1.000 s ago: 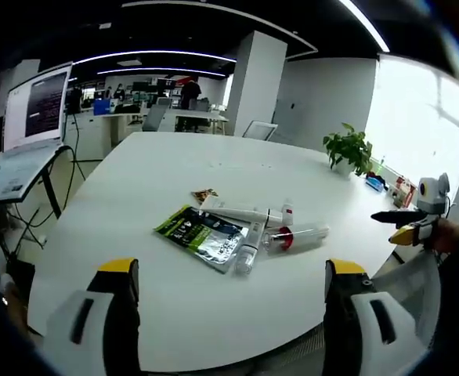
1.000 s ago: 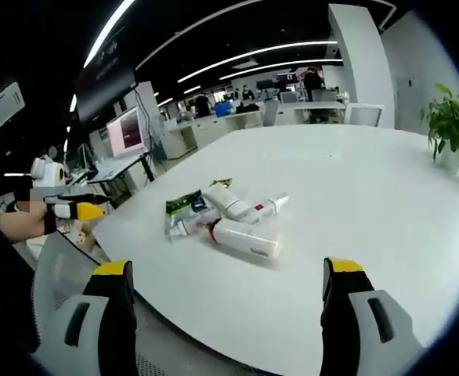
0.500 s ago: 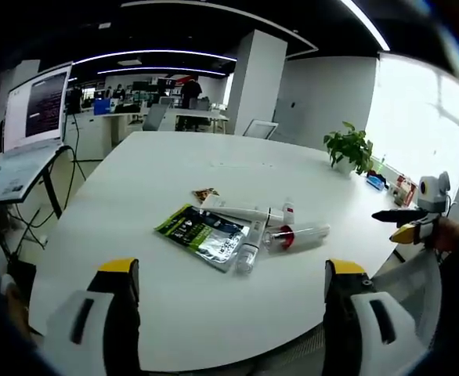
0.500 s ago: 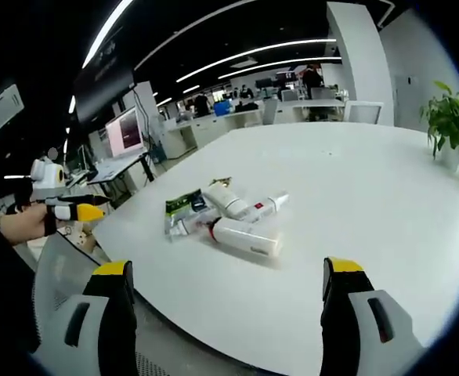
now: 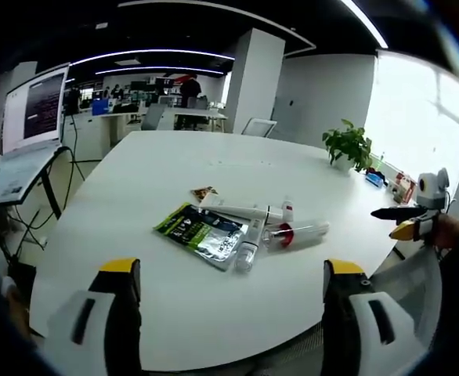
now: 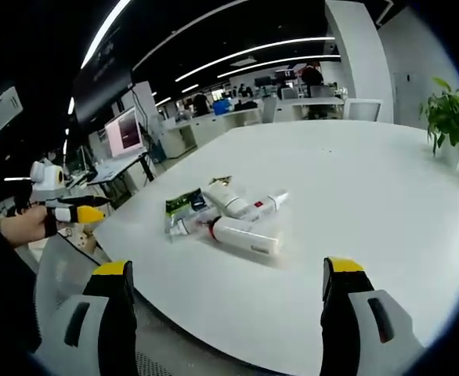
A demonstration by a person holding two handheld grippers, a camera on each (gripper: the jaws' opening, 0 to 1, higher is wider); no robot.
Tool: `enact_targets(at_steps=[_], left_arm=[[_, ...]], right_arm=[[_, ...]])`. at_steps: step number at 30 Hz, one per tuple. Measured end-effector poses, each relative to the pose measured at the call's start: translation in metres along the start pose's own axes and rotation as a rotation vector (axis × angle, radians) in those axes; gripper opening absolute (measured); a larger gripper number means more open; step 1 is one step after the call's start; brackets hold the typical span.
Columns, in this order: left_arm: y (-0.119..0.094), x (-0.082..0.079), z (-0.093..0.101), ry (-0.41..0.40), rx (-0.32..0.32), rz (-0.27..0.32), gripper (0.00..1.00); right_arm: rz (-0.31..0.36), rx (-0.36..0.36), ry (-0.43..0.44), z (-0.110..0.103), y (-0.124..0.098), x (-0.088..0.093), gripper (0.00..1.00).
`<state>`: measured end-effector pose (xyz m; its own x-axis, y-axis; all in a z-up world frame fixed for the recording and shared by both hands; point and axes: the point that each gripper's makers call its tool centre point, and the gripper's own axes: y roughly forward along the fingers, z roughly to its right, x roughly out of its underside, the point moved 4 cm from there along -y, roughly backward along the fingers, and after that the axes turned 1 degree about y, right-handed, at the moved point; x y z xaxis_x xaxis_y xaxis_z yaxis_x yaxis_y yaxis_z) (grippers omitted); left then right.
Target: Arrange the skincare products in the storage area until every visible bottle or jar stands upright without overlapping.
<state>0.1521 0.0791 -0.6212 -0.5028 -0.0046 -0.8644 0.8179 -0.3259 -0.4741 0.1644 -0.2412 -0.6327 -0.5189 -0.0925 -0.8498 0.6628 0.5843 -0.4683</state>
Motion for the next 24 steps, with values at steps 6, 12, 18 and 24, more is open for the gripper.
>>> enact_targets(at_steps=[6, 12, 18, 24], left_arm=[[0.0, 0.0, 0.001, 0.006, 0.002, -0.007, 0.89], [0.0, 0.001, 0.003, 0.012, 0.009, -0.011, 0.89], [0.0, 0.001, 0.001, 0.009, 0.009, -0.004, 0.89], [-0.001, 0.0, 0.003, 0.011, 0.013, -0.005, 0.89]], right_arm=[[-0.009, -0.013, -0.006, -0.002, 0.0, 0.001, 0.95], [-0.031, -0.049, -0.007, -0.004, 0.001, 0.004, 0.98], [-0.033, -0.06, -0.01, -0.001, 0.004, 0.001, 0.96], [-0.043, -0.082, -0.056, -0.002, 0.011, -0.003, 0.95]])
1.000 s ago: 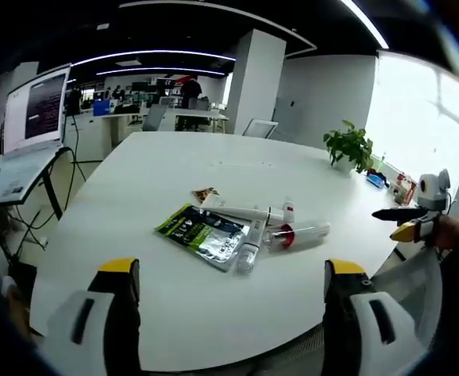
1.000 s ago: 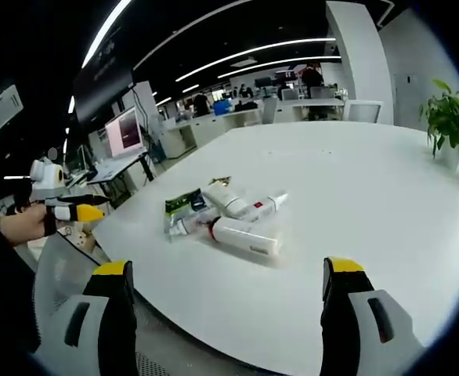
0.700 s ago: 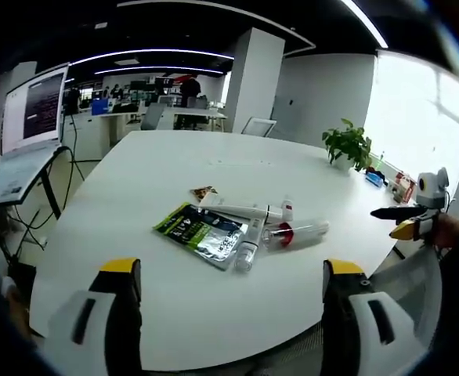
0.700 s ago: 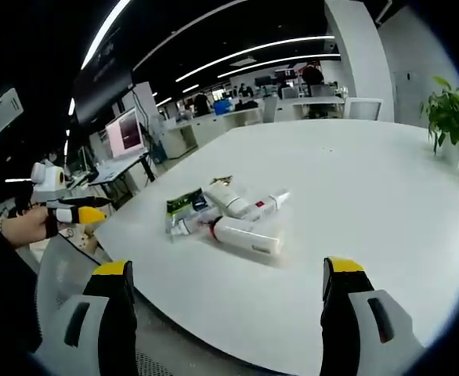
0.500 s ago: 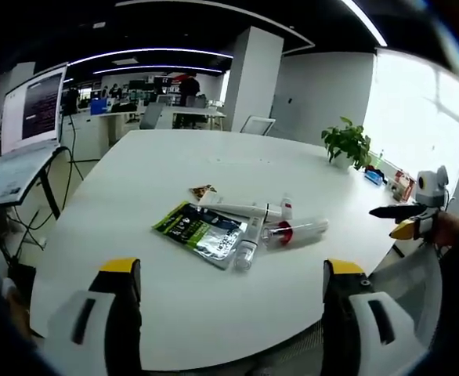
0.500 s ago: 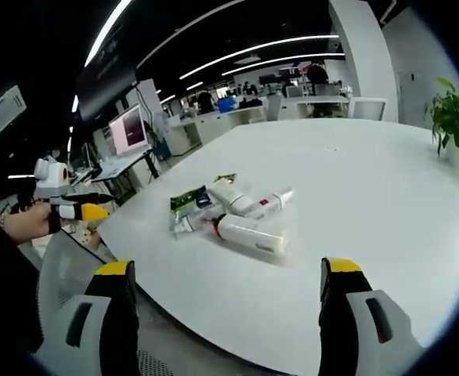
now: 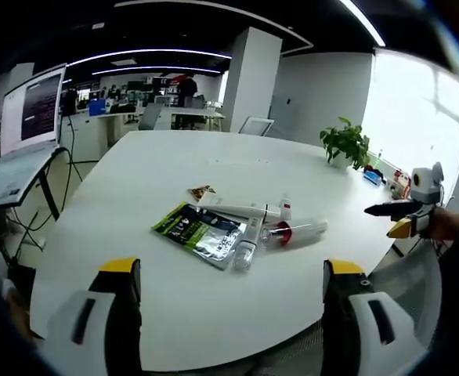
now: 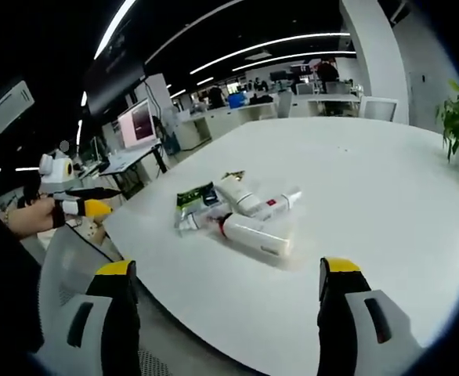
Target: Arrange the skincare products in the storage area until every visible bottle or jar stands upright without overlapping.
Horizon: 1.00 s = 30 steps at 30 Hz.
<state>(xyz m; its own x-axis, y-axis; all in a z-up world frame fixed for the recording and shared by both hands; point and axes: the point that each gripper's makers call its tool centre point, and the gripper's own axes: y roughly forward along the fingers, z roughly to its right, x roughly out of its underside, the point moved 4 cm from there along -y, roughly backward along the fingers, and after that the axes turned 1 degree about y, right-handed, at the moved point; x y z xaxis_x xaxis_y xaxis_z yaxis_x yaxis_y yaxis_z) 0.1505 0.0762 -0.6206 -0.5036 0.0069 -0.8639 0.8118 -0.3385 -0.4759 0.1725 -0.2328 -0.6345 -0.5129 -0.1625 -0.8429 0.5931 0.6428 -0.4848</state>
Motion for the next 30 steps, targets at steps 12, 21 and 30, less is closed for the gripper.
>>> enact_targets(at_steps=[12, 21, 30], left_arm=[[0.001, 0.003, -0.004, 0.005, 0.0, -0.014, 0.88], [0.002, 0.004, -0.002, -0.001, 0.005, -0.026, 0.88], [0.002, 0.006, -0.003, 0.006, 0.003, -0.035, 0.87]], right_arm=[[-0.057, -0.037, -0.163, 0.006, 0.014, -0.015, 0.87], [-0.1, -0.084, -0.251, 0.011, 0.032, -0.028, 0.81], [-0.154, -0.144, -0.315, 0.011, 0.045, -0.029, 0.78]])
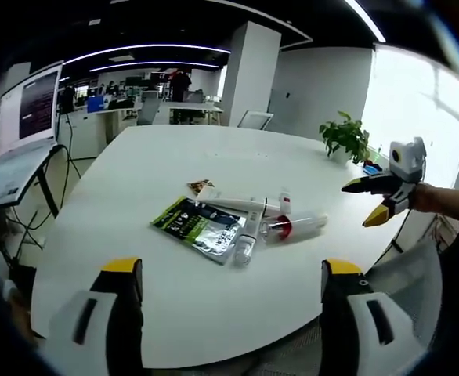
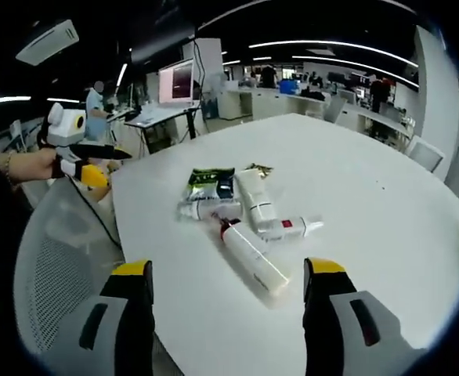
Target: Arrange the skincare products in the storage area until every visible bottle or jar stands upright without overlapping.
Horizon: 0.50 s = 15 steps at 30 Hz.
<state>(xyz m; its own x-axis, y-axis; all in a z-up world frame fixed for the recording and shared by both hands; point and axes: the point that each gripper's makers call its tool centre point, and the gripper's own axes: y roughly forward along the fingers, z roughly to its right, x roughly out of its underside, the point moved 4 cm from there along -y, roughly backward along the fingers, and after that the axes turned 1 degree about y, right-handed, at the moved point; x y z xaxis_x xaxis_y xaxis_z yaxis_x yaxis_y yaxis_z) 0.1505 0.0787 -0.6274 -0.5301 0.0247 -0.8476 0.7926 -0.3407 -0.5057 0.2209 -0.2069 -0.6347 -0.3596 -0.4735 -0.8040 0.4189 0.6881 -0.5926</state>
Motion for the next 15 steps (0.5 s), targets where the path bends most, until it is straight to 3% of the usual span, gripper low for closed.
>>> enact_targets(at_steps=[9, 15], left_arm=[[0.0, 0.0, -0.002, -0.001, -0.01, -0.001, 0.87], [0.001, 0.003, -0.002, 0.007, -0.011, -0.018, 0.86]], right_arm=[[-0.038, -0.044, -0.037, 0.003, 0.01, -0.001, 0.74], [-0.098, -0.088, -0.126, 0.007, 0.025, 0.003, 0.71]])
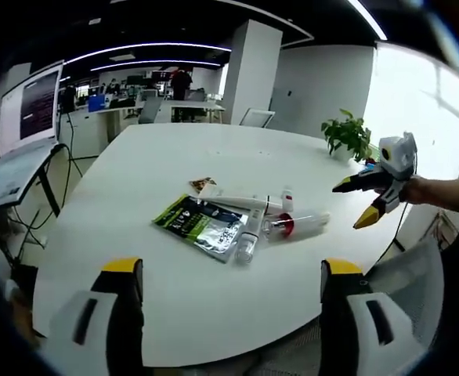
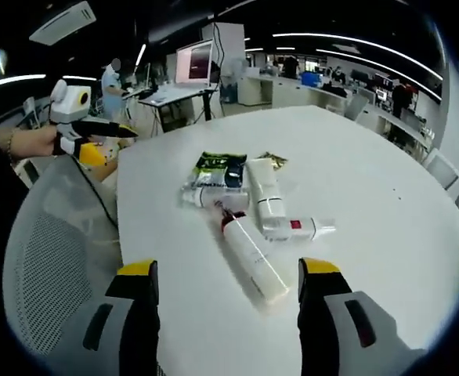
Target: Arrange the skincare products in the storage area until every visible bottle or jar stands upright without overlapping.
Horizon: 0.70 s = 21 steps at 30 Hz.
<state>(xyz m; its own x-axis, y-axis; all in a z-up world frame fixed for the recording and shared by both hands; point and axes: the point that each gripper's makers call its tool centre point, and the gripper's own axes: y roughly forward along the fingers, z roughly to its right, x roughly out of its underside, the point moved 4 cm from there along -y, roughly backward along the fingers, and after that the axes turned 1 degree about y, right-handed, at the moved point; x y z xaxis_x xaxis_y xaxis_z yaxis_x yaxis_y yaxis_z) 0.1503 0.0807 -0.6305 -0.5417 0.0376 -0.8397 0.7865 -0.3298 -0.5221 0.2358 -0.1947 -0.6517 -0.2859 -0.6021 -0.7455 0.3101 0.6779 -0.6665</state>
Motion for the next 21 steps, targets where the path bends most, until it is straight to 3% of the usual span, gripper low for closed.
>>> enact_targets(at_steps=[21], left_arm=[[0.0, -0.001, -0.002, 0.003, -0.008, 0.004, 0.84]], right_arm=[[-0.106, -0.088, -0.144, 0.015, 0.039, -0.001, 0.6]])
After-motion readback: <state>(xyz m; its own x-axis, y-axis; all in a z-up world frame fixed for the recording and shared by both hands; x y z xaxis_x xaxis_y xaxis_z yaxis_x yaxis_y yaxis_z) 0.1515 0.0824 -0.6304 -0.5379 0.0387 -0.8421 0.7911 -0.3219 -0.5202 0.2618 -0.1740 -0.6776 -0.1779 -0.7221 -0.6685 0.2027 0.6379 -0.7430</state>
